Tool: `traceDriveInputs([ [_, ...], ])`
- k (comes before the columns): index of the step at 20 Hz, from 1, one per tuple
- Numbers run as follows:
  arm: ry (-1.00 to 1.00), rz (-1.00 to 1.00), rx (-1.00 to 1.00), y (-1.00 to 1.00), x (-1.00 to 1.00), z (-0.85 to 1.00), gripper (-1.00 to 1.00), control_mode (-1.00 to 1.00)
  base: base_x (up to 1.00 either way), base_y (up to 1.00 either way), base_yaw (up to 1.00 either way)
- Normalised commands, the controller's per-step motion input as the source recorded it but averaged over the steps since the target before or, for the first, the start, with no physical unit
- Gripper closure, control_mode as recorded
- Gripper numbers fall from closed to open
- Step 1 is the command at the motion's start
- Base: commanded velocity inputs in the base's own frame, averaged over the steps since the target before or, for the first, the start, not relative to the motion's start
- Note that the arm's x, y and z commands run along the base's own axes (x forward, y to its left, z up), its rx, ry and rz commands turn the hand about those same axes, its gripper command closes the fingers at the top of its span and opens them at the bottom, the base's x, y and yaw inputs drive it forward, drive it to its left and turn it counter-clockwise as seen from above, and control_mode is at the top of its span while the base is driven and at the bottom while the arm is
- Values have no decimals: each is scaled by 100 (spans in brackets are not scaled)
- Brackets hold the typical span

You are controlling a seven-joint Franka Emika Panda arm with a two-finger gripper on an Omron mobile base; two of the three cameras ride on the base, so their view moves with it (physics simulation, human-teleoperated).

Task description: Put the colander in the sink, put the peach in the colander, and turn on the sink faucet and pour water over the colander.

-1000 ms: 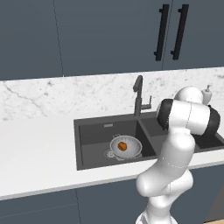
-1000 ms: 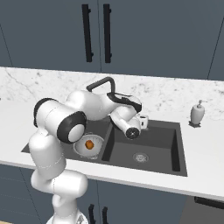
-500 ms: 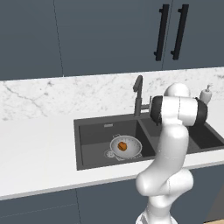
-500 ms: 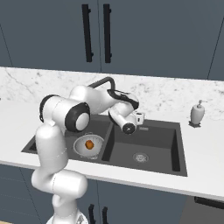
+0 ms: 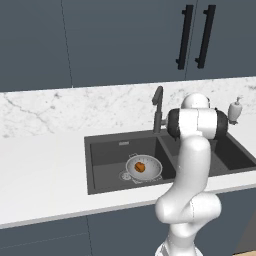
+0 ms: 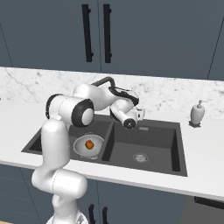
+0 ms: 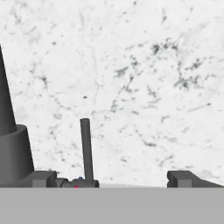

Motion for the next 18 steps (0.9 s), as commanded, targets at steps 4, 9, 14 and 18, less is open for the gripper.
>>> traceDriveInputs([
  [4,0,0,0,0,38,-2,-100,-100,0,0,0],
  [9,0,0,0,0,22,0,-100,-100,0,0,0],
  [14,0,0,0,0,11,0,-100,-100,0,0,0],
  [18,0,0,0,0,16,0,-100,-100,0,0,0],
])
